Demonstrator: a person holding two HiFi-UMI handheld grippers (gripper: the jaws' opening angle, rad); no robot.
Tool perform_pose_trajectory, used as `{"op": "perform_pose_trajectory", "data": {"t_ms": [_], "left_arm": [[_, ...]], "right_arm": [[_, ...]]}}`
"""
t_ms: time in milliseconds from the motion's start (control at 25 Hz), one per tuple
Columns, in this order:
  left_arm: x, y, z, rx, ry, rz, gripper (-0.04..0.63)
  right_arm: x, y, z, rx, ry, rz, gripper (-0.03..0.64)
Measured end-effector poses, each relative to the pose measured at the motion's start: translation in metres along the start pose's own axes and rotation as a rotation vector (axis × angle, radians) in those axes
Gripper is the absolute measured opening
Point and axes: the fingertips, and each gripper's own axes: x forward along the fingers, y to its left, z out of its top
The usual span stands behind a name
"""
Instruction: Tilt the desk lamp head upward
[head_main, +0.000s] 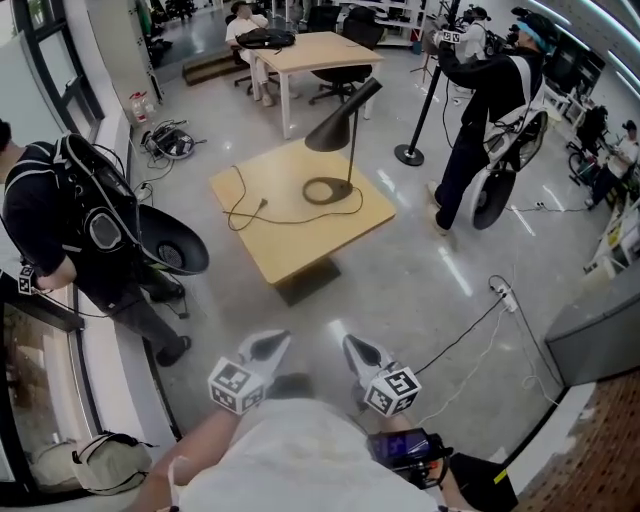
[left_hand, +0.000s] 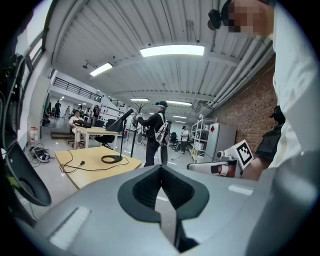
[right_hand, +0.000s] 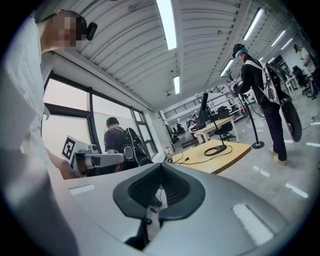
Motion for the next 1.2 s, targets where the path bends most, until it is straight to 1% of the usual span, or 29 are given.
{"op": "perform_pose_trajectory", "data": {"t_ms": [280,600,800,1040,1200], "left_arm": [[0.014,0.015,-0.002,-0.006,0.008,0.003,0.001],[0.056,0.032,0.016,0.001,-0.021,-0.025,0.002],[0.077,0.045,0.027,-0.011,-0.03,-0.028,0.002],[0.096,0.06,0.038,-0.008,-0.038,-0.013,0.0],[0.106,0.075,0.035,-0.033,-0.029,0.009,0.002]], "right_arm": [[0.015,-0.014,0.001,-0.007,0.013,0.0,0.012],[0.03,-0.047,0.022,-0.03,0.019,-0.028,0.012],[0.037,-0.065,0.041,-0.048,0.018,-0.044,0.012],[0.05,-0.091,0.049,-0.054,0.035,-0.048,0.012],[0.061,-0.108,0.047,-0.066,0.064,-0.055,0.012]]}}
